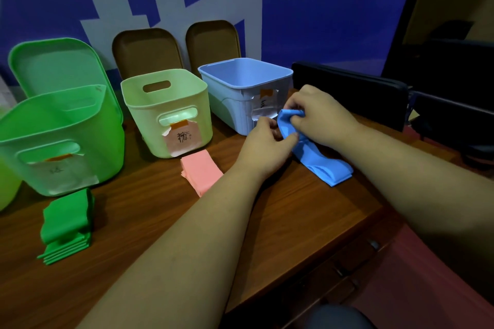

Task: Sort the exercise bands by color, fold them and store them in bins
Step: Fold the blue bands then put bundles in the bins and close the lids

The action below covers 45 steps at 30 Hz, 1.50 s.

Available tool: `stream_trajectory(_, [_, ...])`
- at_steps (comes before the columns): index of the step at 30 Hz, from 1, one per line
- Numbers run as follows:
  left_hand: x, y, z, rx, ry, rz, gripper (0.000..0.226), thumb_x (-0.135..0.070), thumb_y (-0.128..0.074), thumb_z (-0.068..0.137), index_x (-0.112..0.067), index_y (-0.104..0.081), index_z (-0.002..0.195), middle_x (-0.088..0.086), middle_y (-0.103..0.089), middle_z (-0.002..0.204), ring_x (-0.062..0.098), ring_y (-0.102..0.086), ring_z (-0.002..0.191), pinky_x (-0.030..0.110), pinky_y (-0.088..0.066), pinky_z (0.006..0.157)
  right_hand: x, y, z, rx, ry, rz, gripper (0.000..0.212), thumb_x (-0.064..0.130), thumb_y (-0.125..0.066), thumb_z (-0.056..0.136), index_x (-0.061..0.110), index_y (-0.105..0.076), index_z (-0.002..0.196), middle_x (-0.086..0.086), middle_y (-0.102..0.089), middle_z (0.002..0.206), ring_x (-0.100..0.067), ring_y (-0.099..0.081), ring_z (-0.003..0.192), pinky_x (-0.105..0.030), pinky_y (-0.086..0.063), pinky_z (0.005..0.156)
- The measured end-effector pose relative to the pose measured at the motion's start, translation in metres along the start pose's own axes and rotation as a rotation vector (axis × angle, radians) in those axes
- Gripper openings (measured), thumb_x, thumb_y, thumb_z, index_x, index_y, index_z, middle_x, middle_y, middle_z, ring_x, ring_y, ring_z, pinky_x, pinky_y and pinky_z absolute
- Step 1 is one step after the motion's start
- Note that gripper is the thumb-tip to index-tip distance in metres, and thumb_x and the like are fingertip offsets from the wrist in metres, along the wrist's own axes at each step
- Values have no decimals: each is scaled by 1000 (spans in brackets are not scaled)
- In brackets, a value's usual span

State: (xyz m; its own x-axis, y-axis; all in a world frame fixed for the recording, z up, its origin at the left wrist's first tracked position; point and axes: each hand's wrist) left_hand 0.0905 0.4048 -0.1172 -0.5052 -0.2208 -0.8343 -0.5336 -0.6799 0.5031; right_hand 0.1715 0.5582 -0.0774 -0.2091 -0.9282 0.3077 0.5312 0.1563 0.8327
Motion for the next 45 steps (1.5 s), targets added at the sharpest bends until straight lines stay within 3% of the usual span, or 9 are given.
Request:
stream_trajectory(3, [4,-3,4,-4,-54,110,47,-44,-78,93,-21,-56,127,-10,-67,107,8,-63,96,24,-47,73,2,5,-10,-39,31,11,23,11,-66,88,29,-69,102,7,-52,108,-16,-57,95,-38,-51,83])
stream_trajectory(9, [4,-7,6,12,-125,233,28,-36,-82,89,-26,-62,106,-9,-66,91,6,-61,83,26,-44,67,-6,28,-52,-20,46,12,27,10,-64,87,35,-64,98,12,-58,105,-7,-56,89,-36,-51,79])
stream_trajectory(14, [2,-6,2,50,-185,267,31,-35,-87,84,-27,-67,105,-7,-66,95,8,-61,86,18,-42,68,-13,36,-95,51,8,36,30,5,-66,88,31,-67,102,11,-62,104,-6,-56,90,-26,-44,77])
stream_trajectory(24, [7,2,-1,162,-165,216,27,-27,-88,84,-33,-73,105,-12,-72,111,11,-65,107,33,-53,94,-4,15,-136,38,-150,99,24,15,-60,95,35,-65,107,16,-59,110,-5,-59,100,-24,-48,77])
stream_trajectory(29, [5,5,-6,218,-164,200,25,-20,-81,91,-31,-73,111,-14,-71,112,6,-64,105,27,-52,89,6,4,-153,-104,-164,90,10,35,-58,100,36,-68,103,17,-63,111,-7,-62,104,-37,-58,84])
stream_trajectory(32, [0,8,-10,240,-127,161,28,-13,-65,95,-31,-71,116,-11,-69,118,7,-63,106,26,-51,89,8,5,-152,-124,-197,111,12,37,-58,102,38,-69,98,17,-65,110,-7,-63,104,-42,-59,85])
stream_trajectory(36, [-10,7,-21,190,-56,99,26,-26,-51,98,-33,-70,115,-8,-70,114,13,-65,103,35,-54,91,13,8,-150,-117,-218,136,15,35,-57,102,39,-71,97,18,-66,110,-5,-64,104,-43,-59,88])
stream_trajectory(40, [-9,4,-25,174,-121,174,21,-42,-55,106,-31,-69,117,-11,-69,109,13,-63,105,31,-45,84,14,10,-151,-117,-234,137,16,38,-57,98,40,-72,97,19,-66,110,-3,-65,103,-44,-60,87])
stream_trajectory(45, [3,-6,-15,112,-211,243,21,-42,-56,105,-29,-68,116,-10,-71,113,13,-63,105,31,-47,86,5,5,-152,-117,-206,143,18,40,-62,102,42,-66,84,19,-65,115,-3,-65,104,-44,-59,86])
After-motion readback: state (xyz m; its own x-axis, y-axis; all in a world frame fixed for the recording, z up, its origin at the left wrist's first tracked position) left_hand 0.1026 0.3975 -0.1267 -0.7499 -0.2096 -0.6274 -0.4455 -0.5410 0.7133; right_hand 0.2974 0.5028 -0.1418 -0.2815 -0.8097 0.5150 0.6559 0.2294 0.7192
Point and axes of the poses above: each hand's wrist, its own z-axis towards the middle knuckle, its own y-axis out of the back of the hand, x = y × z
